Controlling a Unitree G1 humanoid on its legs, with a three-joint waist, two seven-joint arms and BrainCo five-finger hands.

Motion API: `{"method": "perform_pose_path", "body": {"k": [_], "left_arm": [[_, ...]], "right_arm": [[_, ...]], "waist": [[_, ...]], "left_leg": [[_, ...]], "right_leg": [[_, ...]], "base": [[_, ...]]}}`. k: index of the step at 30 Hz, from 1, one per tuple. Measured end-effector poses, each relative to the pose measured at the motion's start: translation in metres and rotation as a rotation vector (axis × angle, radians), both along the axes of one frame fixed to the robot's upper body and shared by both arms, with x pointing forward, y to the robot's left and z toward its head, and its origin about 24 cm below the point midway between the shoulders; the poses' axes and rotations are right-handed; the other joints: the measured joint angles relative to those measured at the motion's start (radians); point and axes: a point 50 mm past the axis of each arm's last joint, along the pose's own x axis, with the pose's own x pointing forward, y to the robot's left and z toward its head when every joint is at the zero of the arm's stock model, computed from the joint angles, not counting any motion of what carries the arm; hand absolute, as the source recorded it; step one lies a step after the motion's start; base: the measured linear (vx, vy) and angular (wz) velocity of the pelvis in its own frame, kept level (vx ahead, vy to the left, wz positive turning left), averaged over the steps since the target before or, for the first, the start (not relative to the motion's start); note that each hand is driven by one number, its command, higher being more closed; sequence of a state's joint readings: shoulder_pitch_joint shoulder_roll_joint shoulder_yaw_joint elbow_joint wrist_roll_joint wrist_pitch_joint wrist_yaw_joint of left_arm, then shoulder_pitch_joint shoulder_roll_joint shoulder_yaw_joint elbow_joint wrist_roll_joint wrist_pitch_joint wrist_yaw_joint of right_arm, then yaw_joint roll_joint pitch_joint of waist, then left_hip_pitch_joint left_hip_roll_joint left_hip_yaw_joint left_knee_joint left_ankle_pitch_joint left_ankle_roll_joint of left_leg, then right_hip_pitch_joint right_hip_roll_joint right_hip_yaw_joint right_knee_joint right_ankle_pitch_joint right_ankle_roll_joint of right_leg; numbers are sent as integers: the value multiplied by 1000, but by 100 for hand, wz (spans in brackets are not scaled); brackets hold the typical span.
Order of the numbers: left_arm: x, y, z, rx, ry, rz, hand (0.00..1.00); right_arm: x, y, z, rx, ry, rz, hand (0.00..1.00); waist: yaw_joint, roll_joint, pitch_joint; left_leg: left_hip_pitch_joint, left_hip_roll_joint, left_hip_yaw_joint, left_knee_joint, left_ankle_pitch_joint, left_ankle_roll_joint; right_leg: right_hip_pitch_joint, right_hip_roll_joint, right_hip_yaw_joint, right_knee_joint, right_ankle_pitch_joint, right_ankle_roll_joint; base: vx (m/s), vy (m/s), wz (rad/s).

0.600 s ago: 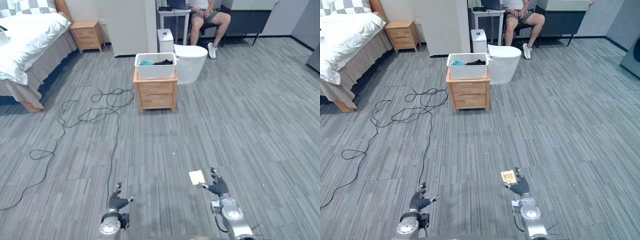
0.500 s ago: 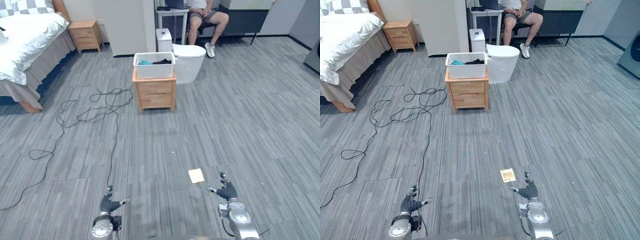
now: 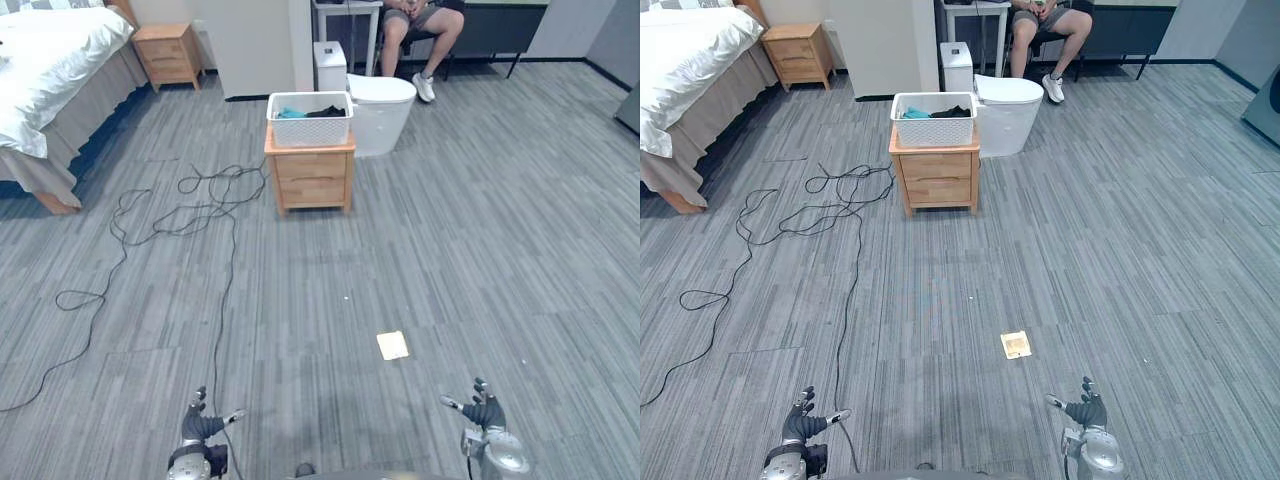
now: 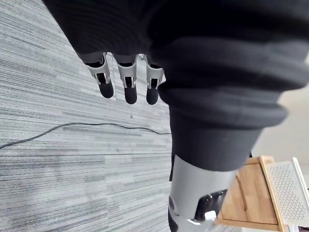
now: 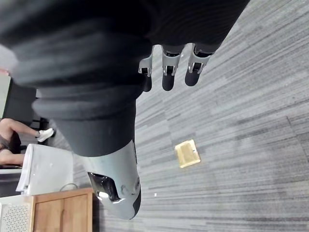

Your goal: Pick up the laundry basket with both hands and put the clothes into the washing machine.

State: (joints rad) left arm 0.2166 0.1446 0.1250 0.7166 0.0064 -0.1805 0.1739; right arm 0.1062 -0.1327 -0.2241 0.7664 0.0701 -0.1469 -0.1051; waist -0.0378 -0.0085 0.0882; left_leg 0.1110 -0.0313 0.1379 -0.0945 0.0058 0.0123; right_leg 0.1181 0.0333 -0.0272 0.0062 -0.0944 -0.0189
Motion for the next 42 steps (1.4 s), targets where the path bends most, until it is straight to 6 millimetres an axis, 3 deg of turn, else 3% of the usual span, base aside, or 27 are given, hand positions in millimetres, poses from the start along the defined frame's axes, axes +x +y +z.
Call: {"method": "perform_pose_path", "body": {"k": [8,13,16,17,18,20,23,25,26,27,28,29,30,31,32,33,34,36,37,39,41,42], "left_arm": [[6,-7,3,-18,-31,1,0],[17,-8,13,-28,-105,10,0],[23,-8,20,-27,-144,10,0],[25,-8,21,-27,-153,7,0],[26,-8,22,-24,-158,1,0],[27,-6,23,-21,-160,-4,0],[34,-9,25,-22,-174,-22,0],[49,-12,31,-21,-210,-50,0],[52,-13,32,-22,-220,-55,0],[55,-14,33,-22,-226,-59,0],[54,-14,33,-22,-224,-62,0],[53,-16,31,-28,-213,-64,0],[51,-19,28,-38,-203,-60,0],[50,-19,27,-40,-198,-61,0],[48,-20,24,-45,-185,-53,0],[44,-22,22,-58,-174,-44,0],[39,-25,19,-72,-164,-31,0],[33,-27,16,-88,-149,-35,0],[34,-31,17,-100,-156,-35,0],[38,-37,20,-115,-184,-38,0],[39,-38,21,-119,-188,-38,0],[39,-38,20,-118,-187,-39,0]], "right_arm": [[5,0,2,16,-22,-32,0],[18,1,7,24,-58,-38,0],[26,2,10,18,-75,-39,0],[30,4,11,19,-83,-32,0],[34,8,13,22,-94,-15,0],[34,16,11,32,-80,19,0],[36,23,11,27,-76,63,0],[42,23,16,16,-101,81,0],[48,24,19,14,-118,88,0],[50,24,21,9,-124,94,0],[50,25,20,5,-121,103,0],[45,24,19,-9,-108,117,0],[42,21,19,-18,-105,121,0],[43,22,21,-20,-115,125,0],[47,24,23,-24,-127,142,0],[47,27,24,-19,-130,163,0],[47,31,25,-16,-136,187,0],[51,41,29,-1,-170,211,0],[53,46,34,10,-204,208,0],[58,51,39,21,-244,210,0],[59,51,38,25,-242,207,0],[57,50,37,25,-233,204,0]], "waist": [[3,8,24],[22,12,49],[29,22,61],[29,27,72],[29,28,88],[25,15,104],[22,15,125],[13,9,144],[9,15,161],[0,-8,164],[-1,-5,167],[-6,-21,159],[-4,4,154],[-6,12,154],[-5,20,157],[-4,33,165],[3,41,167],[5,39,169],[26,26,173],[58,9,174],[60,13,178],[65,5,183]], "left_leg": [[-44,-3,-1,5,-4,4],[-148,1,31,166,-104,27],[-196,2,54,282,-194,48],[-186,1,58,302,-224,53],[-165,0,57,312,-244,60],[-119,-6,57,311,-270,60],[-53,4,37,279,-272,65],[-25,22,2,260,-271,62],[-3,25,-9,246,-273,43],[32,23,-23,237,-289,16],[48,20,-31,233,-299,1],[87,23,-53,235,-319,-31],[93,52,-60,266,-326,-49],[76,66,-59,308,-325,-69],[39,88,-49,436,-308,-106],[-30,125,-48,677,-248,-179],[-106,170,-54,898,-188,-184],[-212,237,-24,1185,-196,-166],[-281,263,14,1290,-217,-129],[-406,274,63,1259,-244,-85],[-504,266,75,1111,-252,-78],[-532,236,88,951,-250,-76]], "right_leg": [[-50,-5,1,19,-11,17],[-117,-16,30,79,-33,41],[-192,-31,45,245,-116,94],[-238,-35,39,367,-137,111],[-315,-44,16,540,-145,114],[-390,-71,-34,680,-176,94],[-459,-71,-95,596,-189,96],[-497,-57,-115,445,-140,91],[-514,-45,-112,326,-62,85],[-515,-47,-105,236,23,62],[-516,-53,-105,217,53,54],[-522,-67,-105,255,142,11],[-536,-56,-127,345,111,-30],[-538,-49,-135,369,77,-41],[-519,-31,-136,398,27,-52],[-445,-3,-140,375,-7,-68],[-374,23,-138,344,-24,-83],[-261,56,-121,295,-41,-107],[-184,60,-99,257,-54,-119],[-78,50,-52,177,-72,-116],[-7,43,-39,119,-87,-99],[37,23,-34,98,-108,-88]], "base": [[-6,-6,1],[13,18,-17],[55,89,-26],[107,131,-25],[116,111,-19],[195,89,-3],[288,43,22],[434,-19,57],[450,-52,53],[471,-68,49],[531,-118,53],[679,-204,41],[574,-181,38],[719,-261,9],[642,-229,0],[772,-272,-13],[627,-186,-19],[513,-130,-28],[422,-89,-37],[509,-42,-50],[535,63,-24],[482,128,-9]]}}
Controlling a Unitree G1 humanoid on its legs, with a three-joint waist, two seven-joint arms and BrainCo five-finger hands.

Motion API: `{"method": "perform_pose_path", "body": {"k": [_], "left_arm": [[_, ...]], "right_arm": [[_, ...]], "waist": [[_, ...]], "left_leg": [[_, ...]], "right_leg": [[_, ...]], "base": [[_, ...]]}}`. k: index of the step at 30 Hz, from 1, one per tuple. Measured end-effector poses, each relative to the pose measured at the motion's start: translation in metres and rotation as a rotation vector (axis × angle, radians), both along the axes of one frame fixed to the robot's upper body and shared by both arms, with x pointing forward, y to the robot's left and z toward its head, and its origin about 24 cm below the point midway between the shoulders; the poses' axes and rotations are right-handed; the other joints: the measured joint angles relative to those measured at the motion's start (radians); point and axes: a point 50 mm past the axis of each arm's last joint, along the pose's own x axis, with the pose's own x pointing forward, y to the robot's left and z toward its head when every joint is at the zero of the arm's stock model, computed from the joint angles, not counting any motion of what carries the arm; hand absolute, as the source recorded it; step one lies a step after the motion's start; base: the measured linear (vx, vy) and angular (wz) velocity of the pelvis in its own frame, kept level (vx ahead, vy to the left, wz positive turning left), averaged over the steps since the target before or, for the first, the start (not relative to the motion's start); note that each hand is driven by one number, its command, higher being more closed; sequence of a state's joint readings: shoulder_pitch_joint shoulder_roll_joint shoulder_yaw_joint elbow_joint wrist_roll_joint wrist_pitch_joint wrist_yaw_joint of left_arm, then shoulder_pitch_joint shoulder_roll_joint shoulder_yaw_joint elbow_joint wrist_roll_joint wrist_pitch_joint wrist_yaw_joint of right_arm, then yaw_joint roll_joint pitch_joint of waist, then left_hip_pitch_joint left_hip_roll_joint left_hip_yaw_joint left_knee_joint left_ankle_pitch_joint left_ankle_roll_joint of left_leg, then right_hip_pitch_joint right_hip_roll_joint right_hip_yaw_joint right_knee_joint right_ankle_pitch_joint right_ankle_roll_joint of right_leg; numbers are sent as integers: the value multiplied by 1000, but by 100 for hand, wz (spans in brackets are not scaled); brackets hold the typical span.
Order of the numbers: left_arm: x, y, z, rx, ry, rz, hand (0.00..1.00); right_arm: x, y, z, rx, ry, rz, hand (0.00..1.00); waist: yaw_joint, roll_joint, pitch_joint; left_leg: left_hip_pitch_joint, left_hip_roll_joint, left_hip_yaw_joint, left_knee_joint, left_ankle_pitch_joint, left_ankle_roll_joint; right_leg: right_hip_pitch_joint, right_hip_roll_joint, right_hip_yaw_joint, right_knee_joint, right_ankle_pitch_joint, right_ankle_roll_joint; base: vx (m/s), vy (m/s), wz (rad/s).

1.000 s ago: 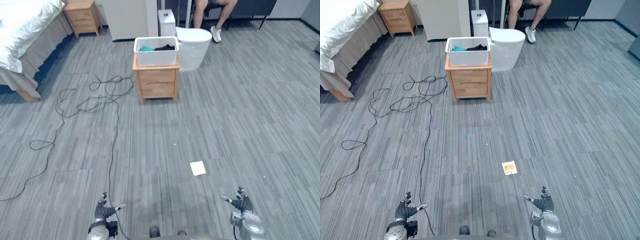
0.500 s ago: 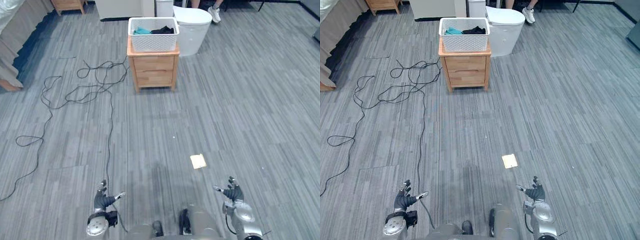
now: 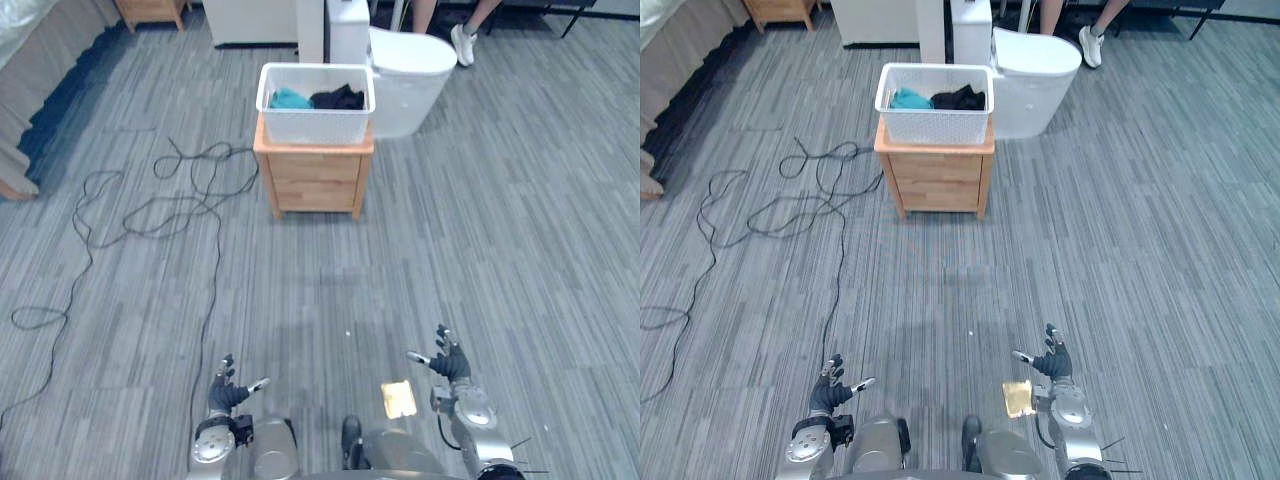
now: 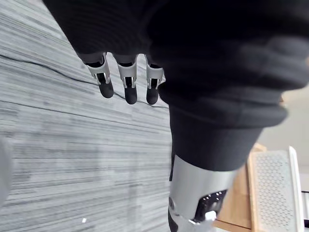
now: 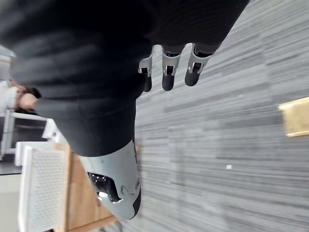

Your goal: Pick up the laundry basket with both hands and put the clothes into the washing machine.

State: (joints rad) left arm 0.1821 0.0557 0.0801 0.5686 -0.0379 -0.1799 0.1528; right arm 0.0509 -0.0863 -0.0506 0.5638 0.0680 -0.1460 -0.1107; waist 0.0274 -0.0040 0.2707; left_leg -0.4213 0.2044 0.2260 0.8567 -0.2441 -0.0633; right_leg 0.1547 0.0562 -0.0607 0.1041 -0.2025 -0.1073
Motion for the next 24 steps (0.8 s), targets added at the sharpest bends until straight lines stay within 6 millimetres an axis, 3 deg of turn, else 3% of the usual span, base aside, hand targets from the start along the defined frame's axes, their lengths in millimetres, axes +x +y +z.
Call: {"method": "perform_pose_path", "body": {"k": [2,3,4,5,6,7,8,9,10,11,12,14,16,17,18,19,20,21,22,23,24], "left_arm": [[2,-2,0,-6,-4,-1,0],[1,-3,0,-9,-2,-2,0],[0,-3,-1,-8,1,0,0],[-2,0,-3,0,21,0,0],[-3,0,-6,-1,37,-3,0],[-2,-1,-6,-1,40,-9,0],[-1,-3,-7,0,43,-26,0],[0,-5,-7,5,49,-48,0],[-1,-5,-9,8,58,-56,0],[-2,-3,-10,14,71,-58,0],[-1,-5,-9,13,67,-66,0],[3,-1,-7,32,57,-80,0],[4,0,-8,34,66,-81,0],[4,0,-9,34,69,-81,0],[3,-1,-9,32,73,-80,0],[1,3,-11,45,87,-83,0],[0,4,-11,52,90,-86,0],[-2,6,-12,57,97,-85,0],[-7,7,-14,56,115,-82,0],[-11,4,-17,42,130,-77,0],[-13,-1,-19,27,134,-76,0]], "right_arm": [[-3,-5,-3,-4,20,-19,0],[-6,-11,-6,-12,35,-43,0],[-7,-13,-7,-19,45,-46,0],[-9,-14,-10,-24,61,-55,0],[-13,-15,-13,-25,77,-63,0],[-15,-16,-15,-21,90,-72,0],[-23,-16,-21,-9,115,-95,0],[-28,-14,-24,-2,135,-100,0],[-30,-13,-26,0,146,-98,0],[-33,-9,-29,2,171,-86,0],[-37,-6,-32,4,185,-71,0],[-34,-1,-31,-2,179,-40,0],[-31,-1,-29,-9,169,-33,0],[-31,-1,-29,-9,169,-35,0],[-30,-2,-29,-10,169,-37,0],[-34,-1,-31,-6,179,-39,0],[-36,-1,-32,-5,186,-40,0],[-42,1,-35,1,201,-42,0],[-45,0,-36,0,210,-46,0],[-47,-3,-37,-7,218,-47,0],[-46,-1,-35,1,207,-41,0]], "waist": [[11,-12,5],[19,-2,-5],[20,5,-10],[23,-4,-18],[14,-17,-32],[9,-28,-40],[7,-50,-47],[-2,-64,-45],[-13,-64,-45],[-19,-60,-45],[-20,-48,-43],[-31,-32,-52],[-46,-20,-45],[-49,-20,-44],[-61,-25,-40],[-66,-28,-41],[-66,-50,-47],[-64,-74,-50],[-67,-78,-54],[-64,-56,-55],[-63,-47,-57]], "left_leg": [[-5,-84,-30,-337,43,-16],[8,-108,-64,-541,114,-8],[5,-114,-73,-586,140,10],[0,-133,-84,-556,259,54],[-1,-159,-81,-526,281,84],[9,-172,-76,-522,258,101],[56,-207,-59,-538,226,122],[123,-242,-60,-545,187,142],[159,-251,-60,-542,167,150],[250,-259,-61,-556,133,159],[345,-256,-66,-598,114,162],[442,-244,-92,-677,113,163],[518,-230,-105,-723,112,160],[528,-227,-111,-726,110,158],[561,-217,-125,-737,99,140],[590,-220,-130,-752,79,110],[606,-224,-128,-755,62,87],[633,-238,-138,-747,18,70],[651,-233,-150,-738,-8,65],[667,-203,-157,-696,-27,41],[603,-176,-155,-535,-40,18]], "right_leg": [[54,-34,7,-25,-23,20],[75,-39,11,-42,-38,47],[84,-40,12,-40,-57,76],[103,-63,18,-23,-97,115],[82,-94,26,65,-115,144],[43,-112,31,165,-121,156],[-51,-153,35,412,-98,195],[-139,-197,33,665,16,249],[-176,-211,30,775,25,249],[-233,-233,9,925,12,213],[-281,-237,-36,972,-13,172],[-359,-225,-123,892,-57,143],[-454,-193,-164,636,-70,154],[-459,-185,-164,580,-65,157],[-460,-160,-160,395,-19,169],[-454,-143,-147,196,78,174],[-453,-139,-135,124,131,168],[-459,-135,-102,81,231,138],[-455,-132,-82,113,302,97],[-463,-115,-95,183,253,85],[-448,-109,-112,204,208,73]], "base": [[508,142,-18],[413,137,-34],[530,223,-46],[698,323,-27],[720,321,-16],[757,324,0],[506,211,9],[507,219,13],[621,220,19],[739,237,3],[718,213,3],[533,92,22],[526,13,31],[471,-49,43],[471,-76,58],[474,-83,61],[462,-121,55],[375,-131,46],[479,-198,38],[482,-214,27],[468,-228,23]]}}
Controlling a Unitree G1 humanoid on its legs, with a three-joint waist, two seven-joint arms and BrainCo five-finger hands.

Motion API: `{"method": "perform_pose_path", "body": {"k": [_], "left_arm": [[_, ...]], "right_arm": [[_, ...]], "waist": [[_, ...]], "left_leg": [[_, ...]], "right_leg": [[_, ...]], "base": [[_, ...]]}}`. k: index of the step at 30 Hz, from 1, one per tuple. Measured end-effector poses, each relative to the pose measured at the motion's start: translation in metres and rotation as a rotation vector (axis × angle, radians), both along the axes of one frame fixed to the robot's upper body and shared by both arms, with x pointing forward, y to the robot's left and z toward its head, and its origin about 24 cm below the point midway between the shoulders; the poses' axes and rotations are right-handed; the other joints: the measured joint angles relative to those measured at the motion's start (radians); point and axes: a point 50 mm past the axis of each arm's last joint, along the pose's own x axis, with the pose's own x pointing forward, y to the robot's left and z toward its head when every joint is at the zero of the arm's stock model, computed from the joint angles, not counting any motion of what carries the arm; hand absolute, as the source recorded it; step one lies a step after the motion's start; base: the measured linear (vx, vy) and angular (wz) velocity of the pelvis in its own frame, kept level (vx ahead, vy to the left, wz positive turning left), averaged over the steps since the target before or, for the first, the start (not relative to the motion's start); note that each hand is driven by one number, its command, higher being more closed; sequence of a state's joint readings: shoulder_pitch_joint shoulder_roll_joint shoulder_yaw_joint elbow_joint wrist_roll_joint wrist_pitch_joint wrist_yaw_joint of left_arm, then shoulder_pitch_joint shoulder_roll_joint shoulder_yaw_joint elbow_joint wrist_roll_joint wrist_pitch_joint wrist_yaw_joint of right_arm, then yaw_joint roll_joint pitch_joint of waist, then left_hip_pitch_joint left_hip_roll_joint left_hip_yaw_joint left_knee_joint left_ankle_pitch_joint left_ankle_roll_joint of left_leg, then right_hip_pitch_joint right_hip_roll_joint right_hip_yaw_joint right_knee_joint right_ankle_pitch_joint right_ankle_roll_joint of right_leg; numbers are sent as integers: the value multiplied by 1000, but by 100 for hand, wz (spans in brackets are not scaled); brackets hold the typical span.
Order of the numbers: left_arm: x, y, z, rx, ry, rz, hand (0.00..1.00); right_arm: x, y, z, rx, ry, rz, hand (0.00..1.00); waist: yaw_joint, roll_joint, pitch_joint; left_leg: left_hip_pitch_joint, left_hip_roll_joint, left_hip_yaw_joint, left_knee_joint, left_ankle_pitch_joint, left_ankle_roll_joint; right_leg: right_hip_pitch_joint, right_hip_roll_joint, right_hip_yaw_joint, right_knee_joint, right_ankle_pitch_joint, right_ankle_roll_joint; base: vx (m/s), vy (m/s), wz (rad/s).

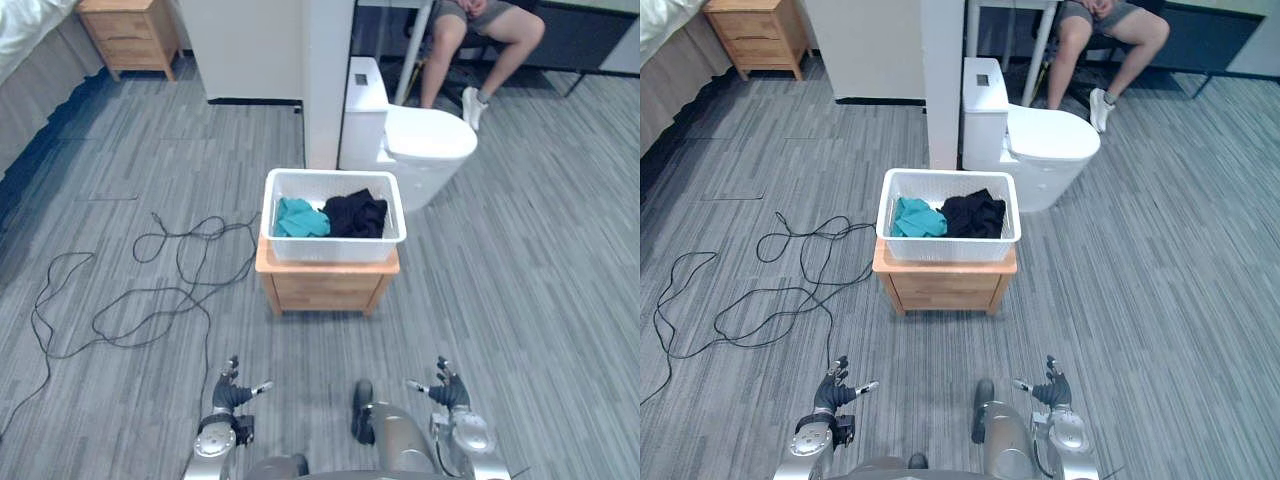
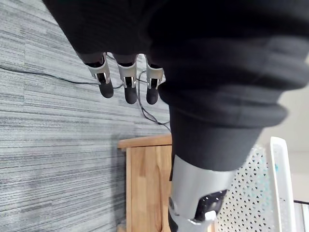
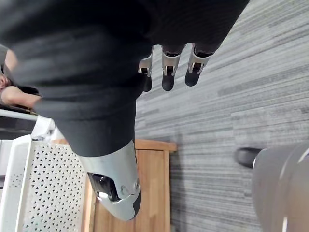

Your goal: Pick up the laundry basket with both hands and put the clothes into the washing machine.

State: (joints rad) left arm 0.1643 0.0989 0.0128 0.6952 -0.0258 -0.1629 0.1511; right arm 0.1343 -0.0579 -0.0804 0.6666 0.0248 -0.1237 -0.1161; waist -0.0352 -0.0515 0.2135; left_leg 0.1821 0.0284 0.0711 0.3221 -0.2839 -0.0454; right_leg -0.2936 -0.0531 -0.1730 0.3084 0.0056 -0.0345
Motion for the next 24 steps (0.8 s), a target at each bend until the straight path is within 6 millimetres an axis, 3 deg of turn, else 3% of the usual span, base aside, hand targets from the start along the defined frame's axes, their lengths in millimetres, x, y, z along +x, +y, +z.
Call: {"method": "perform_pose_path", "body": {"k": [1,2,3,5,6,8,9,11,12,13,16,19,24], "left_arm": [[-2,-1,-1,-4,3,5,0],[0,-6,0,-31,-11,27,0],[-5,-11,-1,-53,-10,50,0],[-6,-15,-2,-63,-6,41,0],[-4,-17,0,-72,-15,27,0],[2,-18,4,-76,-45,27,0],[6,-19,6,-78,-57,25,0],[9,-20,7,-79,-64,23,0],[8,-22,6,-83,-62,24,0],[7,-25,6,-93,-60,27,0],[11,-17,11,-67,-84,21,0],[18,-7,20,-40,-133,23,0],[22,26,47,46,-254,115,0]], "right_arm": [[1,0,2,2,-14,5,0],[2,-1,7,-2,-39,9,0],[3,1,9,0,-51,13,0],[6,6,12,16,-72,10,0],[8,7,13,17,-82,8,0],[11,5,14,13,-92,-1,0],[13,5,16,11,-98,-3,0],[17,3,17,7,-109,-8,0],[16,-2,18,-1,-108,-25,0],[10,-9,16,-17,-94,-48,0],[0,-7,11,-8,-62,-69,0],[1,-8,13,-10,-77,-74,0],[24,-24,49,-62,-261,-121,0]], "waist": [[-4,10,4],[-5,40,14],[19,60,13],[31,47,7],[38,34,0],[52,35,-4],[52,38,-5],[52,37,-5],[50,49,-9],[49,76,-23],[49,31,-43],[51,22,-49],[50,25,-52]], "left_leg": [[-57,23,6,134,-4,-15],[-160,89,29,416,46,-80],[-238,173,46,612,51,-102],[-296,224,82,671,37,-79],[-322,228,102,597,20,-50],[-326,217,95,389,12,-37],[-323,193,58,235,13,-39],[-309,158,11,76,32,-55],[-281,143,7,-34,97,-66],[-262,148,2,-91,208,-62],[-205,91,28,-160,215,-42],[-188,61,52,-202,225,-27],[-164,37,88,-259,235,-12]], "right_leg": [[19,8,-15,-1,-19,-3],[76,50,-29,-18,-37,-19],[131,93,-23,-34,-61,-40],[189,105,-19,-50,-83,-56],[221,102,-3,-78,-88,-57],[255,99,16,-105,-83,-51],[257,90,26,-102,-85,-49],[258,75,50,-100,-92,-30],[269,72,68,-100,-105,-9],[284,83,77,-99,-118,12],[302,20,102,-107,-136,48],[304,-7,123,-139,-127,72],[300,-21,163,-180,-110,94]], "base": [[517,-291,31],[415,-245,2],[502,-242,-23],[391,-153,-29],[360,-139,-21],[399,-62,-32],[333,24,-31],[246,110,-35],[267,208,-42],[216,212,-37],[167,204,-9],[80,158,-13],[40,70,-20]]}}
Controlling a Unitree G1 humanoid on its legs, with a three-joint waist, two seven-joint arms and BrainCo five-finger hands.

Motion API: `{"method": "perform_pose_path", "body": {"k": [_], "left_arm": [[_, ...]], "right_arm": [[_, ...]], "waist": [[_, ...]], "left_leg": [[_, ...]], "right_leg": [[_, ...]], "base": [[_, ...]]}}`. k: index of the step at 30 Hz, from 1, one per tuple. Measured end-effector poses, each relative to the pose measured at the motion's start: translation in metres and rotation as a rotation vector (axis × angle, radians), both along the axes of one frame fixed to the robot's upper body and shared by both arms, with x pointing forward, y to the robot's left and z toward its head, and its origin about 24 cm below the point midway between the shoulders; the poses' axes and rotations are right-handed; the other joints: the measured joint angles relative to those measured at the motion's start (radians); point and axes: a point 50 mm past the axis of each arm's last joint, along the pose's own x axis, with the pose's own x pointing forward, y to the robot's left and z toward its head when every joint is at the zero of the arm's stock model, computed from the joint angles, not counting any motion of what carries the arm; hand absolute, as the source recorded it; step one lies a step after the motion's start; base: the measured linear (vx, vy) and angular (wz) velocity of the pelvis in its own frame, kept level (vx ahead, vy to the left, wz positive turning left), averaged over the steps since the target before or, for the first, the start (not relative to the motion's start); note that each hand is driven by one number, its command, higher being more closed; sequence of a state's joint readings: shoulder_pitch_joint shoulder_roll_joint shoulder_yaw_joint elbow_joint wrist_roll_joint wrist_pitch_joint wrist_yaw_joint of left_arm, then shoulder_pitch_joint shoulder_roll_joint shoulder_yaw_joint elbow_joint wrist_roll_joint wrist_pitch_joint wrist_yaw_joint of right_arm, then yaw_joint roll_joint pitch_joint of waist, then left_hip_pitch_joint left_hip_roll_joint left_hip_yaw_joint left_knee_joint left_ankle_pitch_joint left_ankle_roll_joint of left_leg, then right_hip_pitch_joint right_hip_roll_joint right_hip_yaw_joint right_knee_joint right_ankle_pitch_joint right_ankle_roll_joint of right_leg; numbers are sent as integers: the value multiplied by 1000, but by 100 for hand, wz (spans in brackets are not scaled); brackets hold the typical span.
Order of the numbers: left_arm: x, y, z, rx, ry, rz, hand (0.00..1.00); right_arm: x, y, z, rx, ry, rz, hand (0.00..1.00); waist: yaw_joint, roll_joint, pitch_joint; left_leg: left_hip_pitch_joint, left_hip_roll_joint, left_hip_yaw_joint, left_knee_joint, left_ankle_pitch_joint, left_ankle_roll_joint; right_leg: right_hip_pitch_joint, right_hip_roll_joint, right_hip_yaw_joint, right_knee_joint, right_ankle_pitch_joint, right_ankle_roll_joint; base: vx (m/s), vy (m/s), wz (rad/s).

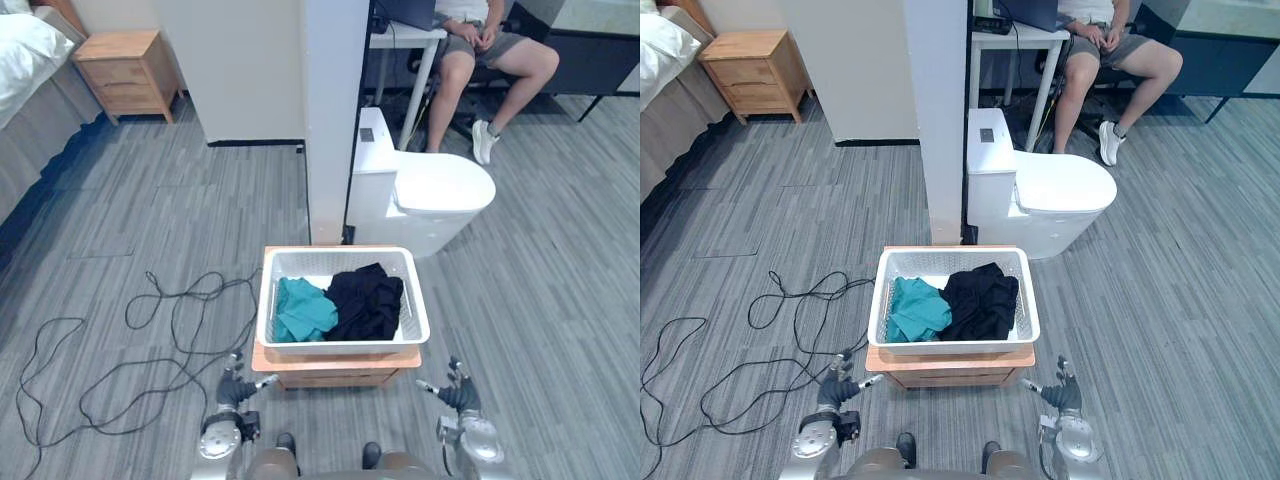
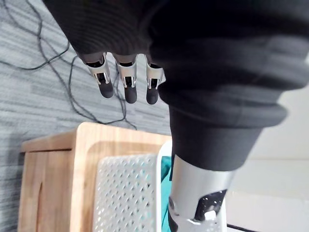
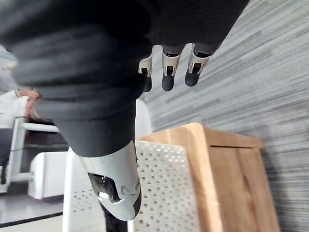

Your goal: Pick up the laundry basket with both hands and put the clothes into the washing machine.

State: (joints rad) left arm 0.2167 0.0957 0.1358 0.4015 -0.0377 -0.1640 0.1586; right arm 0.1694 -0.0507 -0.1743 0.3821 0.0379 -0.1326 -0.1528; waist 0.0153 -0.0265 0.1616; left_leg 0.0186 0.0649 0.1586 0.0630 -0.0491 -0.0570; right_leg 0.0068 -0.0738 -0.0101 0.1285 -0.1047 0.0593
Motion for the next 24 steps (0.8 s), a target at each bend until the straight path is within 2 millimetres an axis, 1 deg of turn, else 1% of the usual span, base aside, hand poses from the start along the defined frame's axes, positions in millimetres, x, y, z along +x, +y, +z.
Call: {"method": "perform_pose_path", "body": {"k": [1,3,5,7,9,10,11,13,15,16,17,18,19,20,21,22,24], "left_arm": [[1,4,3,9,-15,12,0],[4,19,15,56,-57,60,0],[10,25,20,83,-77,71,0],[20,26,27,99,-107,67,0],[32,27,34,112,-139,55,0],[50,27,42,132,-172,38,0],[53,27,44,138,-177,32,0],[84,20,60,175,-230,-27,0],[106,15,70,182,-260,-45,0],[120,12,77,187,-274,-53,0],[126,12,81,189,-283,-52,0],[138,12,89,195,-297,-43,0],[144,12,94,199,-305,-39,0],[155,13,103,204,-320,-30,0],[163,13,110,207,-327,-19,0],[167,12,113,207,-332,-17,0],[181,11,125,209,-337,-10,0]], "right_arm": [[2,-2,3,-5,-13,-3,0],[14,-4,11,-22,-54,6,0],[21,-6,17,-44,-73,17,0],[30,-9,23,-66,-95,27,0],[44,-8,31,-85,-126,48,0],[62,-6,40,-100,-158,77,0],[65,-6,42,-103,-163,80,0],[91,-2,55,-119,-195,117,0],[111,6,67,-121,-225,150,0],[127,12,77,-120,-252,168,0],[135,16,83,-123,-264,178,0],[148,20,96,-125,-293,184,0],[155,22,103,-121,-310,178,0],[166,23,115,-115,-331,167,0],[176,24,124,-108,-338,158,0],[181,23,129,-109,-340,156,0],[196,21,147,-96,-352,132,0]], "waist": [[1,0,0],[0,3,-4],[0,9,-5],[0,16,-3],[0,23,0],[0,33,6],[0,35,8],[1,42,40],[1,39,70],[1,39,100],[1,38,112],[0,35,138],[0,34,155],[0,34,185],[0,33,207],[0,31,219],[-2,29,258]], "left_leg": [[1,0,2,-4,0,0],[2,0,13,-25,7,10],[-2,-7,18,-29,7,11],[-10,-9,22,-31,8,12],[-23,-12,34,-34,11,16],[-52,-15,38,-39,22,29],[-58,-16,38,-40,24,31],[-102,-17,42,-33,38,42],[-139,-17,48,-16,41,46],[-165,-16,54,0,44,49],[-184,-15,59,13,43,49],[-216,-14,64,28,45,52],[-227,-14,65,32,48,56],[-250,-13,68,48,49,58],[-268,-11,70,59,50,59],[-270,-10,74,60,52,61],[-285,-11,76,76,55,64]], "right_leg": [[-5,0,3,-4,3,-1],[-11,3,14,-29,17,4],[-12,7,16,-47,28,1],[-14,9,20,-66,42,5],[-31,8,34,-74,53,8],[-55,7,41,-84,73,10],[-62,6,41,-84,75,10],[-104,4,46,-81,100,9],[-140,2,55,-74,111,9],[-166,2,67,-67,123,8],[-187,2,69,-59,126,9],[-218,2,77,-50,132,10],[-230,2,80,-45,133,11],[-250,2,90,-38,141,14],[-266,2,94,-35,148,13],[-272,2,94,-32,150,13],[-283,2,97,-26,157,13]], "base": [[7,13,-20],[13,12,-21],[17,7,-10],[7,4,-10],[-22,24,-17],[-35,23,-14],[-52,31,-10],[-78,28,-4],[-121,26,-10],[-139,28,-16],[-164,24,-19],[-133,13,-15],[-185,11,-13],[-143,7,-8],[-159,7,-9],[-111,3,-9],[-105,9,-4]]}}
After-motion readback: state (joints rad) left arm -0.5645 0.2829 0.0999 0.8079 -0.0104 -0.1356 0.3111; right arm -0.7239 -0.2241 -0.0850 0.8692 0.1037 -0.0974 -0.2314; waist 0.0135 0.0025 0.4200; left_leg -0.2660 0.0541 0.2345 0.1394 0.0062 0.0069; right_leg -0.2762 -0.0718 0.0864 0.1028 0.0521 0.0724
